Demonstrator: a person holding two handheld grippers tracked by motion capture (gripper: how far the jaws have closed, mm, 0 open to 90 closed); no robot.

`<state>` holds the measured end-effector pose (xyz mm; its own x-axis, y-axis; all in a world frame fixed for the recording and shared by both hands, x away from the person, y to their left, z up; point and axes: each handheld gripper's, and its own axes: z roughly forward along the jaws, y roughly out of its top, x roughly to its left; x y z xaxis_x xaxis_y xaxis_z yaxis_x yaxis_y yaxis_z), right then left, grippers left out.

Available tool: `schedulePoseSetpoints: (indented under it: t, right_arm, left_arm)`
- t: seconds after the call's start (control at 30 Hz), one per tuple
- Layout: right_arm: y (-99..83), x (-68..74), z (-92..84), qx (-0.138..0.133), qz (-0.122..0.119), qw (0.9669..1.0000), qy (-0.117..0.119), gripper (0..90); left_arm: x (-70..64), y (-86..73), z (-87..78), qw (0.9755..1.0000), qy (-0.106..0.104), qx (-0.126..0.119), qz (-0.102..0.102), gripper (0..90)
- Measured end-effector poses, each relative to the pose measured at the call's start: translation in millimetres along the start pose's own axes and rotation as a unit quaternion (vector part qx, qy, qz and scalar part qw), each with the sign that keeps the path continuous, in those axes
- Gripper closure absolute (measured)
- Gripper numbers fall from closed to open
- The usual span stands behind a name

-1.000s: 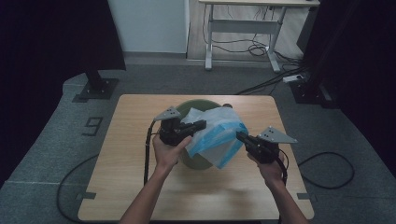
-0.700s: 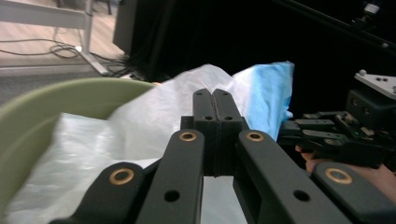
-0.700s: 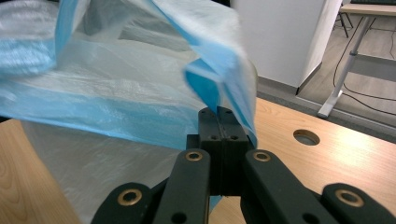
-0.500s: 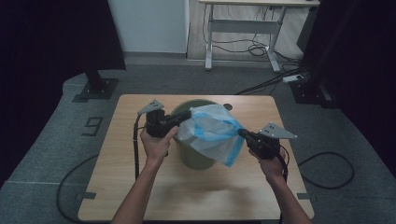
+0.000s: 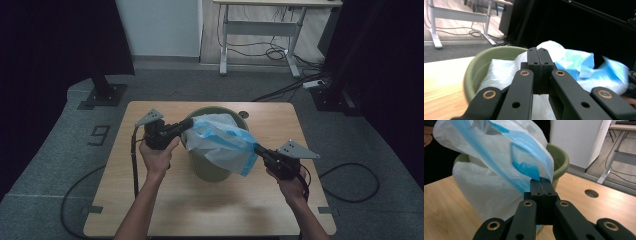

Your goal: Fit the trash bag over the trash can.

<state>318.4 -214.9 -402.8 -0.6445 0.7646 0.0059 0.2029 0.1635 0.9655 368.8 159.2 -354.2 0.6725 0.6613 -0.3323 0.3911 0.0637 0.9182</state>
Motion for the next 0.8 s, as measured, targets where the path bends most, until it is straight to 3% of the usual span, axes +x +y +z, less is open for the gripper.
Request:
schedulePoseSetpoints:
  t: [0.17, 0.47, 0.8]
  right_arm:
    - [-12.1, 3.1, -3.1, 0.007, 0.003, 1.0, 0.004, 88.8]
    - [-40.8, 15.4, -1.9, 0.025, 0.02, 0.9987, 0.039, 88.8]
    - [-46.8, 21.3, -7.7, 0.017, 0.021, 0.9983, 0.053, 88.8]
  left_arm:
    - [7.1, -3.6, -11.1, 1.0, 0.009, -0.003, -0.002, 90.0]
    - [14.5, -11.2, -21.4, 0.9998, 0.014, -0.006, -0.011, 90.0]
    - [13.6, -10.7, -28.6, 0.9999, 0.011, -0.005, -0.007, 90.0]
